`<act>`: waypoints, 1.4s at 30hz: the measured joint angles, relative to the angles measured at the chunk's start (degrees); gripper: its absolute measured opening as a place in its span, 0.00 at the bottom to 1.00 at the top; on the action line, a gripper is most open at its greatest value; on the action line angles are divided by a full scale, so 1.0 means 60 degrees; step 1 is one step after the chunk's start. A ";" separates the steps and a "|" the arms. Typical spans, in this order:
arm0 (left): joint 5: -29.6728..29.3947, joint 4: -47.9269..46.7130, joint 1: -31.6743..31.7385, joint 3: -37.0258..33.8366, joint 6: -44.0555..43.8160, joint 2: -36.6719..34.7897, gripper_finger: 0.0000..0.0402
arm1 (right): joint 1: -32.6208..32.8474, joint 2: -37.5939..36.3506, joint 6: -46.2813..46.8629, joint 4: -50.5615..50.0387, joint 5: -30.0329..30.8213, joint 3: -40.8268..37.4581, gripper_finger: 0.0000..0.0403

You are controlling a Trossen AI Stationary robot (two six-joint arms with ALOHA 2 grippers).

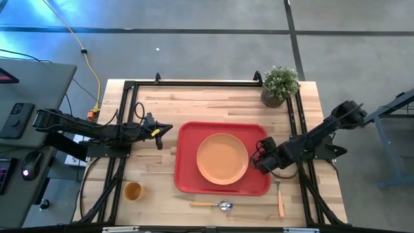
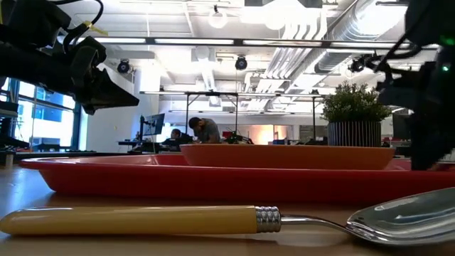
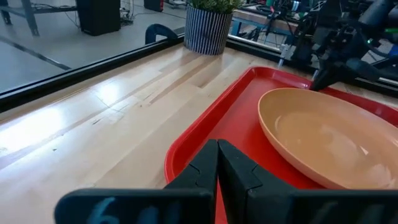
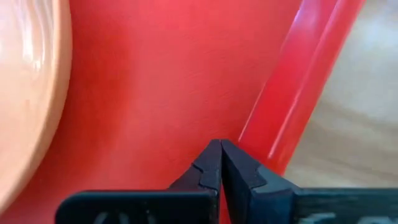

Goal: Pick and place plate/cup/fork/spoon on tray
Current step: Adjust the red serving tray, then put the orange fork on the red serving tray to the right of the orange plate

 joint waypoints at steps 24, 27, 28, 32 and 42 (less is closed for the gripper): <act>-0.0136 -0.0026 0.0000 0.0000 0.0151 0.0003 0.00 | -0.0698 0.0967 0.0365 -0.1563 0.0309 0.0798 0.00; -0.0178 0.0000 0.0000 0.0000 0.0008 0.0000 0.00 | -0.1157 0.0967 -0.0618 -0.1067 0.0402 0.0802 0.00; -0.0181 0.0000 0.0000 0.0000 -0.0092 0.0000 0.00 | -0.1300 0.0967 -0.0827 -0.1010 0.0377 0.0806 0.00; -0.0183 -0.0004 0.0000 0.0000 -0.0509 0.0000 0.00 | -0.1620 0.0967 -0.0990 -0.1350 0.0377 0.0806 0.00; -0.0183 -0.0018 -0.0007 0.0000 -0.0418 0.0000 0.00 | -0.0942 0.0876 -0.0693 -0.1971 -0.1911 0.0878 0.00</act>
